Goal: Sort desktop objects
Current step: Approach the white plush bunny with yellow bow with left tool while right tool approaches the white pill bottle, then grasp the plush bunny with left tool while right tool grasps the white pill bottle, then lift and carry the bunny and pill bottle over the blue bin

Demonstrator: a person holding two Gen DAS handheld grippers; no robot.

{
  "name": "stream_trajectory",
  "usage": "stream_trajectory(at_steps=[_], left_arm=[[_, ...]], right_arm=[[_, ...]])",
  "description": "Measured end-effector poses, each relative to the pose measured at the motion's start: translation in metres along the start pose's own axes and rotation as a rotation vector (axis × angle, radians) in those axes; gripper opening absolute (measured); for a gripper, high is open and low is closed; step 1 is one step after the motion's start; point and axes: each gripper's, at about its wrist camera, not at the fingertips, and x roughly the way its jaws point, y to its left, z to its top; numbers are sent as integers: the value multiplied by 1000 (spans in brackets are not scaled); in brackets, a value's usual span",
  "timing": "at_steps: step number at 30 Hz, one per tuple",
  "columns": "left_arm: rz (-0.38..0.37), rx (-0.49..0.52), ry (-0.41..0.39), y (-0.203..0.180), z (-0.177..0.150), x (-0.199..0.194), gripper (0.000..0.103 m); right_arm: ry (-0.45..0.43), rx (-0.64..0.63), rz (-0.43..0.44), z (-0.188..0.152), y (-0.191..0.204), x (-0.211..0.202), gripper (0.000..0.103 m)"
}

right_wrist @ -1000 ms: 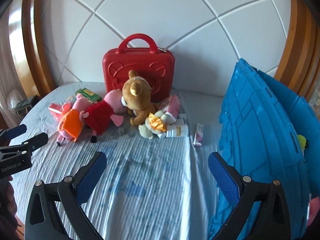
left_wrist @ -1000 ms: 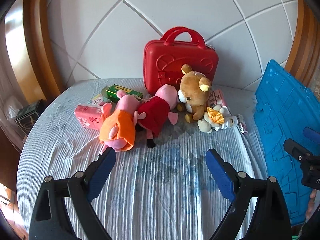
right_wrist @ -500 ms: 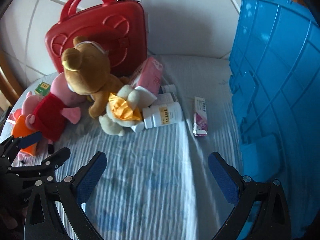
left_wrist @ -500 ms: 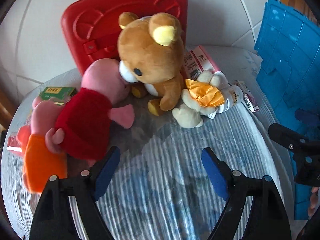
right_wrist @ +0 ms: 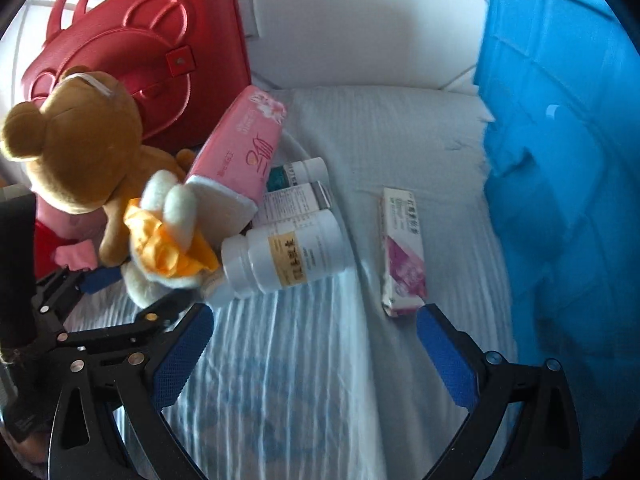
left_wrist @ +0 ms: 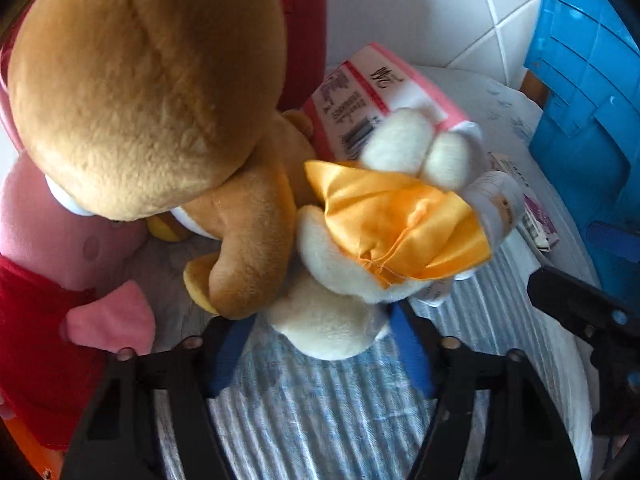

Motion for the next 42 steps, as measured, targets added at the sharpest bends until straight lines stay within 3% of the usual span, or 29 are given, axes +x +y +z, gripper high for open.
stream_trajectory(at_steps=[2, 5, 9, 12, 15, 17, 19, 20, 22, 23, 24, 29, 34, 42], left_arm=[[12, -28, -7, 7, -3, -2, 44], [1, -87, -9, 17, -3, 0, 44], [29, -9, -2, 5, 2, 3, 44], [-6, 5, 0, 2, 4, 1, 44], [-25, 27, -17, -3, 5, -4, 57], [-31, 30, -12, -6, 7, -1, 59], [-23, 28, -14, -7, 10, 3, 55], [-21, 18, -12, -6, 10, 3, 47], [-21, 4, -16, -4, 8, 1, 45], [-16, 2, -19, -3, 7, -1, 43], [-9, 3, -19, -1, 3, -4, 43], [-5, -22, -15, 8, -6, -22, 41], [-8, -71, -18, 13, -26, -60, 41], [77, -115, -115, 26, -59, -164, 41]], right_arm=[[3, 1, -6, 2, -1, 8, 103], [8, -4, -1, 4, 2, 19, 103], [-18, -57, -9, 9, 8, 27, 103], [-36, -99, -16, 15, 13, 29, 103], [-48, -127, -6, 20, 15, 30, 103], [-38, -128, 11, 23, 15, 38, 103], [-15, -102, 33, 26, 13, 47, 103], [-3, -83, 38, 27, 12, 50, 103], [-6, -56, 37, 26, 14, 51, 96], [-7, -47, 49, 24, 14, 48, 81], [-4, -42, 54, 22, 15, 45, 80], [14, -7, 54, 11, 20, 24, 80], [-21, -11, 68, -7, 25, -23, 80], [-99, -106, 113, -40, 55, -111, 80]])
